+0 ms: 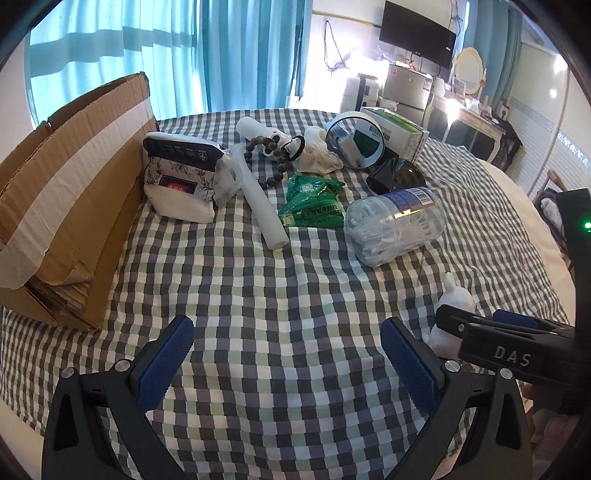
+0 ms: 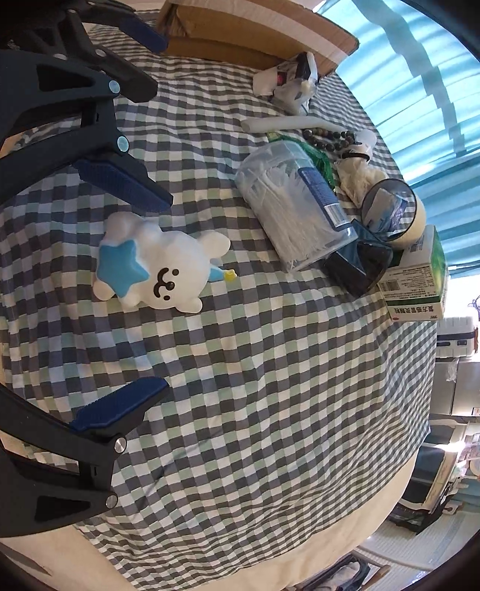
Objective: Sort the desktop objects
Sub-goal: 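Move both tools back toward the remaining items, then grasp the white bear figurine with the right tool while the left tool grasps the cotton-swab jar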
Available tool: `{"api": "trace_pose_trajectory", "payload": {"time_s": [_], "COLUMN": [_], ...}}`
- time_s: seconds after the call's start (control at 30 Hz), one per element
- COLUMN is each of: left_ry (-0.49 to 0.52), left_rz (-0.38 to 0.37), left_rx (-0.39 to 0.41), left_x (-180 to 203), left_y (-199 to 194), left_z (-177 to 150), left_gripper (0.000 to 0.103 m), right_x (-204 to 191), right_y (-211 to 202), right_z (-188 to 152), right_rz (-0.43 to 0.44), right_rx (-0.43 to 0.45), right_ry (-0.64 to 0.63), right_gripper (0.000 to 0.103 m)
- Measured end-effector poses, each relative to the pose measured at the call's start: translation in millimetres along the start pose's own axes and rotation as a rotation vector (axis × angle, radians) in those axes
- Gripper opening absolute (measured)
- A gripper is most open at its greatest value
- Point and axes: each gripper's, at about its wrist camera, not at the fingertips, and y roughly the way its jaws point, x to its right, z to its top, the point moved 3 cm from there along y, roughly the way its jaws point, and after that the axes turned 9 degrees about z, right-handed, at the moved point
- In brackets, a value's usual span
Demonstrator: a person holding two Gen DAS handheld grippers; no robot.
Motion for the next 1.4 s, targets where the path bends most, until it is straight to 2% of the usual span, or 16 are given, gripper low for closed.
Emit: {"api": "trace_pose_trajectory", "payload": {"time_s": [0.17,0.23,0.33,0.37,0.4,0.57,0.73,1.0,1.2,1.4], "left_ry": [0.022,0.032,0.047,0.051,0.054,0.072,0.112,0.279,0.425,0.519], "left_rz": [-0.002,-0.005,-0.021,-0.02,-0.019,-0.028,-0.048,-0.108,-0.129,-0.134], "left_rx": [0.0,-0.008,-0.016,-0.014,-0.015,-0.004,0.007,0.092,0.1,0.103], "left_x": [6,9,16,17,18,28,43,70,100,127], "left_y": [3,6,11,12,14,19,24,38,61,81], "left_z": [-1,-1,2,2,3,11,19,50,64,73], "left_gripper": [0.103,0.103,0.103,0.103,0.103,0.103,0.103,0.103,0.103,0.103], "right_x": [2,3,2,1,1,10,19,54,64,69], "right_y": [10,13,14,13,12,8,-3,-16,-22,-17], "right_z": [0,0,-1,0,1,4,13,31,43,53], "right_rz": [0.014,0.035,0.078,0.086,0.087,0.1,0.059,0.118,0.127,0.126], "right_rx": [-0.033,-0.045,-0.069,-0.07,-0.071,-0.082,-0.043,-0.011,0.022,0.037], "right_ry": [0.001,0.006,0.012,0.006,-0.001,0.02,-0.004,0.098,0.09,0.081], "right_gripper": [0.085,0.08,0.064,0.053,0.051,0.051,0.051,0.051,0.051,0.051]}}
